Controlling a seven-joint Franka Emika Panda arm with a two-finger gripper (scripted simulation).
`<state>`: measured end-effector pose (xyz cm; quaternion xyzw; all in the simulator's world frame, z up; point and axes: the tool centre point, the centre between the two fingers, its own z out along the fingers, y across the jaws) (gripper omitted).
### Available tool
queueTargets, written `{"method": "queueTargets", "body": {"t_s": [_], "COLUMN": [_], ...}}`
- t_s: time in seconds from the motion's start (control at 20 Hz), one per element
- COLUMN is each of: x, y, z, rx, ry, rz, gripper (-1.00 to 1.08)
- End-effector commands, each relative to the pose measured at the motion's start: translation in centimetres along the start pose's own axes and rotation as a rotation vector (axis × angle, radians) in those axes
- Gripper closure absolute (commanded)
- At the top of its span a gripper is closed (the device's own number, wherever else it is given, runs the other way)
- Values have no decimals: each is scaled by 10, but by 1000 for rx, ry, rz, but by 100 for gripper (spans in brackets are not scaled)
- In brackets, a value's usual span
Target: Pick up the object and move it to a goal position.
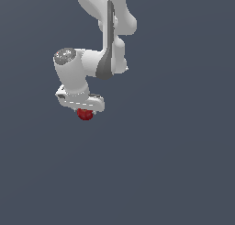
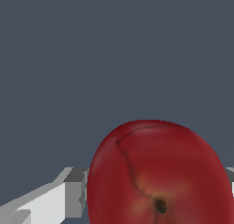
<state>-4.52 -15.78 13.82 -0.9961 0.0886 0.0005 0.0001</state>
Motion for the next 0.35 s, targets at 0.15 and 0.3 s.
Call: {"method": "queueTargets", "body": {"t_s": [0.15,0.3], "x": [10,11], "y": [8,9], "z": [-13,-14], "rx": [0,0], "ry": [1,1], "rz": [-1,-1], "gripper": [108,108]}}
